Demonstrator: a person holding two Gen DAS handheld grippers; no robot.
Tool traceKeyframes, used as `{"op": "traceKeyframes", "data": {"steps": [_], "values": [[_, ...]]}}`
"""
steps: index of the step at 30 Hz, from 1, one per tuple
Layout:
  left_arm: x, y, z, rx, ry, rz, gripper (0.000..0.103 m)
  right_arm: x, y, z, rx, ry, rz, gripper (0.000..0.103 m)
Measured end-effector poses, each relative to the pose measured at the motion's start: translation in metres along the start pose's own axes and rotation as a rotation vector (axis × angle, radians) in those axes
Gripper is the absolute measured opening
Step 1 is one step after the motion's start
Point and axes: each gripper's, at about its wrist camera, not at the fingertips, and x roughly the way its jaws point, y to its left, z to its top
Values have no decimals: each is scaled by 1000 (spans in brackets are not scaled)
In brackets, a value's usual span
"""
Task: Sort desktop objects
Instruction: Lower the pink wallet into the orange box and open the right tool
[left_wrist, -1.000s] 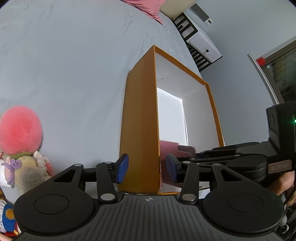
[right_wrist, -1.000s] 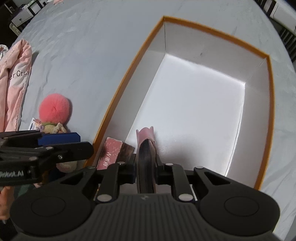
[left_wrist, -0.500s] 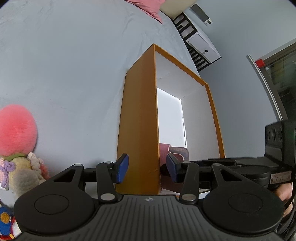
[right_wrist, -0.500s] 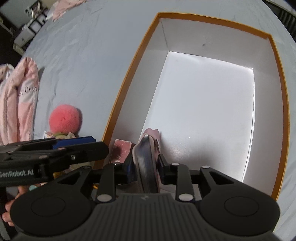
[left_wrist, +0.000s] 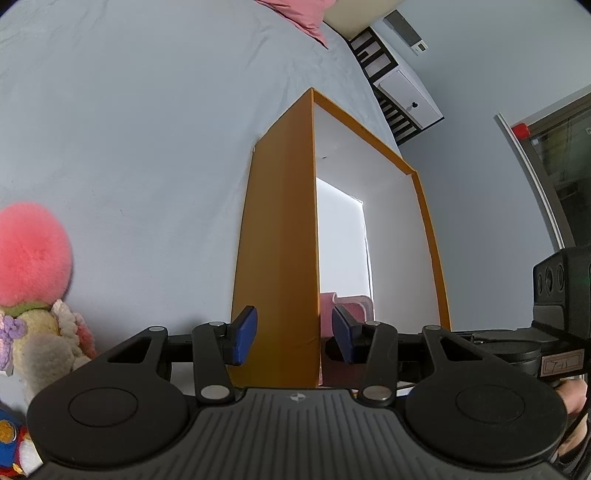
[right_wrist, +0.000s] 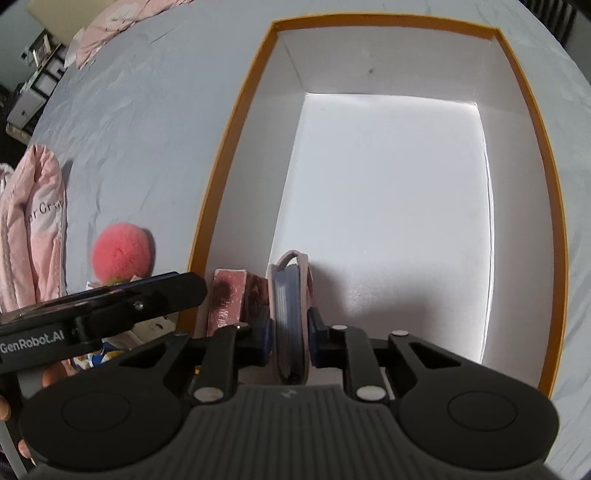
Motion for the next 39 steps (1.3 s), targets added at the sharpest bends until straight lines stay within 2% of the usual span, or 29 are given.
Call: {"op": "traceKeyframes", "data": {"steps": [4, 7, 8, 10, 15, 18, 25, 30, 34, 39], "values": [[-1, 1, 1, -5, -1, -5, 51, 3, 7, 9, -19, 38, -25, 28], [-2, 2, 2, -2, -3, -7, 51, -3, 5, 11, -13, 24, -13, 29], [-2, 2, 2, -3, -3, -8, 51, -6, 4, 12, -9, 21, -10, 29], [-2, 2, 2, -3, -4, -11, 51, -10, 2, 11, -8, 14, -9, 20], [-2, 0, 2, 2, -1, -15, 51, -12, -1, 12, 39, 4, -20, 16], [-5, 0, 0, 2, -5, -9, 51, -18, -6, 25, 76, 33, -2, 16], [-5, -1, 1, -5, -7, -24, 51, -15, 12, 41, 18, 149, -85, 16], [-10, 5, 2, -19, -17, -20, 51, 5, 19, 36, 39, 172, -62, 18], [-13, 11, 4, -35, -25, -23, 51, 3, 11, 33, 105, 159, 18, 25], [-13, 10, 4, -33, -23, -37, 51, -5, 3, 21, 137, 106, 80, 26]]}}
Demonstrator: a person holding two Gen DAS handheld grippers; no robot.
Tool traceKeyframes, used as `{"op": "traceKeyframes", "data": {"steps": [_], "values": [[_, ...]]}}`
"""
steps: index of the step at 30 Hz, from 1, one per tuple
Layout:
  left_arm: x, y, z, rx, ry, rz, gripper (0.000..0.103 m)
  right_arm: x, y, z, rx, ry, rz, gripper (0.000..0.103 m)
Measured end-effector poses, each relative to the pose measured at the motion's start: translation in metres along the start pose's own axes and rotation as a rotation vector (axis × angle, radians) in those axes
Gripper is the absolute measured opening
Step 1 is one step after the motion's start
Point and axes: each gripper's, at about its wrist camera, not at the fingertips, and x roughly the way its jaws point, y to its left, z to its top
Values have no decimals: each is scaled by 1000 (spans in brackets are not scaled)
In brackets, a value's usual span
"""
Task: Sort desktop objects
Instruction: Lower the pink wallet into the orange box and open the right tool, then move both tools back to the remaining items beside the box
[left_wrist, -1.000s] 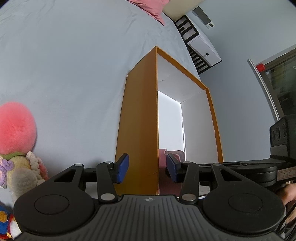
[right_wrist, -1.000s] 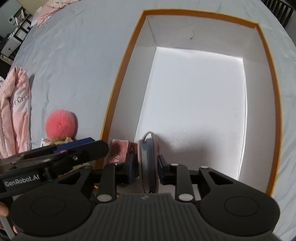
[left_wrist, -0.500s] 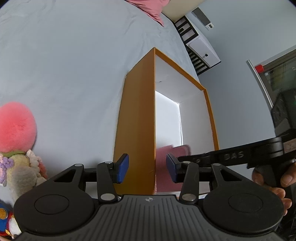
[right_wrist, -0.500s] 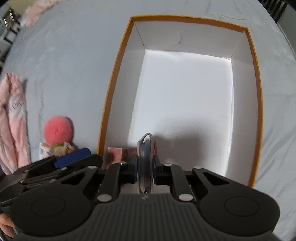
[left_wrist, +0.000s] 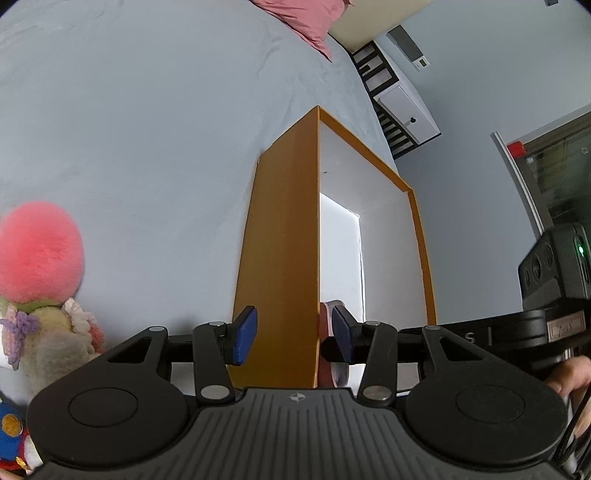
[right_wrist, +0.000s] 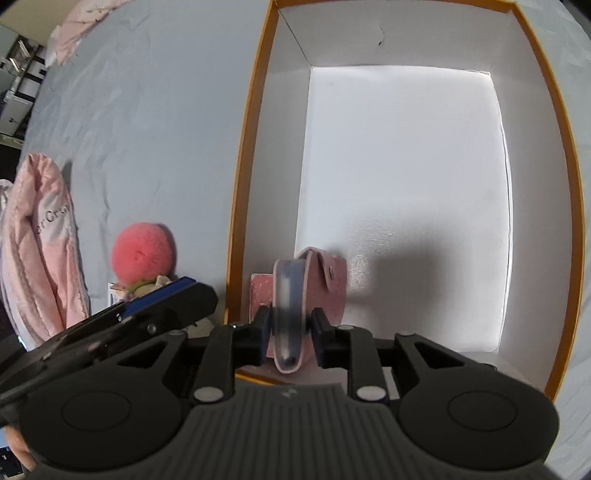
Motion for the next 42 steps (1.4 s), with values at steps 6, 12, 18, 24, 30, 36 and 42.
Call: {"op": "traceKeyframes", "data": {"steps": [6, 12, 18, 24, 30, 36, 42], "values": [[-5, -3, -2, 22, 5, 14, 51, -2, -10, -12, 8, -79, 47, 30], [-27, -10, -11, 85, 0, 47, 51, -20, 1, -38, -127, -252, 18, 32], [-50, -12, -31, 156, 22, 105, 51, -39, 12, -89, -225, -422, 52, 41], [-59, -4, -61, 193, 69, 164, 55, -7, 4, -125, -167, -350, 89, 53], [-55, 12, -91, 224, 88, 245, 55, 51, -16, -123, 99, -192, 91, 68], [-47, 21, -105, 264, 111, 288, 55, 80, -19, -119, 210, -150, 98, 72], [-37, 31, -107, 272, 138, 291, 55, 102, -28, -114, 255, -85, 131, 71]]}}
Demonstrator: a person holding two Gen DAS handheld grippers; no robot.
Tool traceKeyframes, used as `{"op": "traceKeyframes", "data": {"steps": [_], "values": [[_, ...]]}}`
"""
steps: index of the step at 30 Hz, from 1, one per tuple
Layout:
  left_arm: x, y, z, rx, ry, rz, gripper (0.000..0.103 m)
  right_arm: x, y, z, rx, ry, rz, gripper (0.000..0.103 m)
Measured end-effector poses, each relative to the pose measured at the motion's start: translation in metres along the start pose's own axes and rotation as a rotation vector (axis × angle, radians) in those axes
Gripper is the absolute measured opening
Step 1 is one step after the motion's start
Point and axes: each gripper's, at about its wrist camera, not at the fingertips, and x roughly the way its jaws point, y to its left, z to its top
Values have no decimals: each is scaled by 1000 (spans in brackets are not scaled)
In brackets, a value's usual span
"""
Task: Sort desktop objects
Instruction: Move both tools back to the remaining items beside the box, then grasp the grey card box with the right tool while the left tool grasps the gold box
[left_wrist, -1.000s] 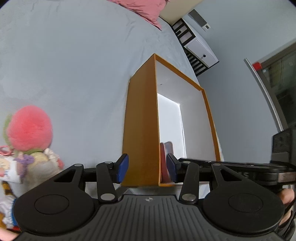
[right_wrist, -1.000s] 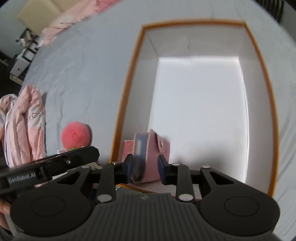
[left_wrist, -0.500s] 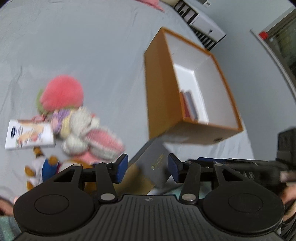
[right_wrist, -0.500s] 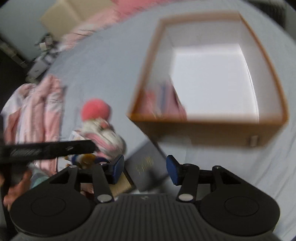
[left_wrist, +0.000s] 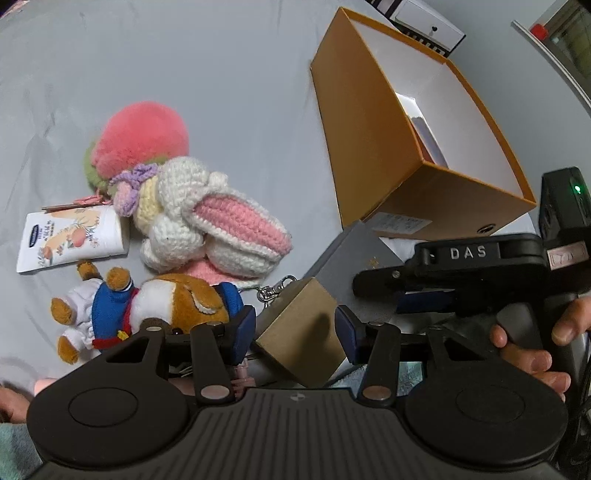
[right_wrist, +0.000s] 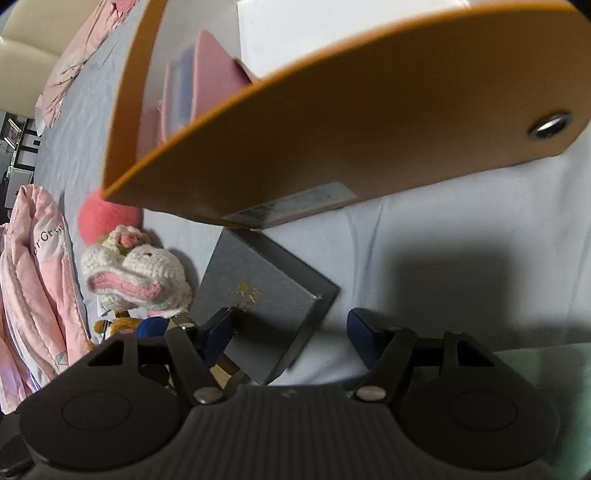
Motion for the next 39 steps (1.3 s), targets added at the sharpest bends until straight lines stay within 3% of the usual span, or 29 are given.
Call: {"op": "traceKeyframes", "data": {"steps": [5, 8, 10, 17, 23, 27, 32, 34, 39], "values": [[16, -2, -1, 46, 54, 2, 56, 15, -3, 6, 46, 36, 44, 78], [21, 1, -2, 51, 66, -23, 62, 19, -4, 7, 62, 42, 61, 77], [22, 2, -1, 58, 71, -35, 65, 18, -3, 4, 57, 35, 83, 68], [26, -6, -3, 129, 74, -39, 80, 2, 2, -12, 22, -50, 117, 51], [22, -8, -4, 175, 61, -24, 82, -32, 21, -35, -93, -149, 101, 38], [24, -15, -5, 218, 57, 4, 87, -64, 38, -49, -267, -212, -41, 37], [35, -29, -12, 318, 56, 99, 81, -78, 46, -49, -458, -205, -248, 37], [32, -30, -14, 319, 55, 96, 79, -67, 48, -46, -477, -186, -269, 37], [13, -18, -16, 256, 19, 75, 73, -43, 28, -33, -422, -152, -224, 36]]}}
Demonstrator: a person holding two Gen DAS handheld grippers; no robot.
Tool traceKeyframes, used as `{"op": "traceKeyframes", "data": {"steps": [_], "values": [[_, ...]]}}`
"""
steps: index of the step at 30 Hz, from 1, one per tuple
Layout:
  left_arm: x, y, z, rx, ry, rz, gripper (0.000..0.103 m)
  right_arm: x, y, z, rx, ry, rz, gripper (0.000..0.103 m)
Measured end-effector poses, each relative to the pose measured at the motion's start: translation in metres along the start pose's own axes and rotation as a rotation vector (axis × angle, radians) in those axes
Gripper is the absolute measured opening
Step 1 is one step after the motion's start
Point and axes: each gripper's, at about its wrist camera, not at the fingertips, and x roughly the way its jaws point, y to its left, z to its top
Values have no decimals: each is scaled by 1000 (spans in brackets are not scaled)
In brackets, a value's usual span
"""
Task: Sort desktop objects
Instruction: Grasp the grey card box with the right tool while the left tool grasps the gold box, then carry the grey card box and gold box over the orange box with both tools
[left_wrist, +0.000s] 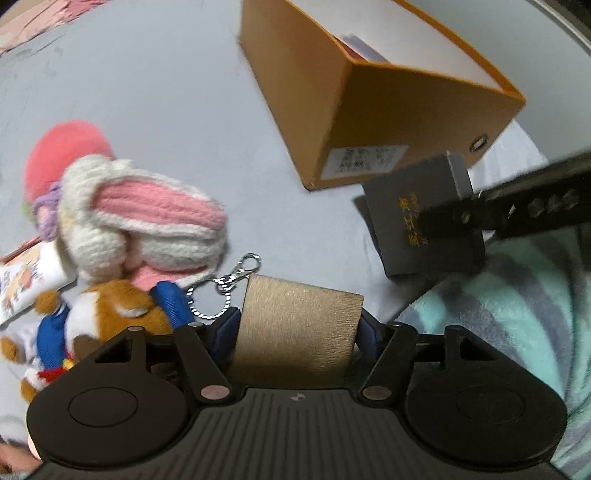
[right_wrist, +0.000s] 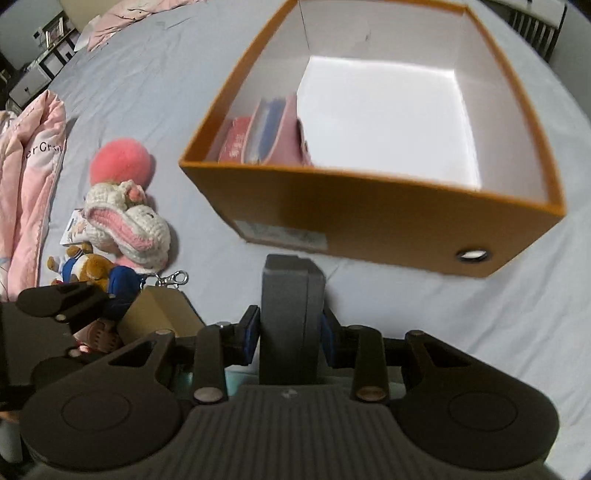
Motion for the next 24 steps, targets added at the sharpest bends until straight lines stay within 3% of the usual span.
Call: {"op": "traceKeyframes", "data": {"steps": [4, 9, 16, 20, 24], "values": [[-11, 12, 7, -49, -29, -7, 72, -6, -9, -3, 34, -24, 34, 36], [-38, 1, 13, -85, -106, -46, 72, -26, -7, -7, 22, -83, 50, 35], [-80, 6, 37, -162, -188, -126, 72, -94, -10, -4, 10, -196, 130, 35], [-100, 4, 56, -166, -237, -163, 72, -138, -17, 16, 1, -296, 148, 35], [-104, -1, 89, -157, -271, -200, 72, -145, -25, 54, -16, -320, 68, 35]]}}
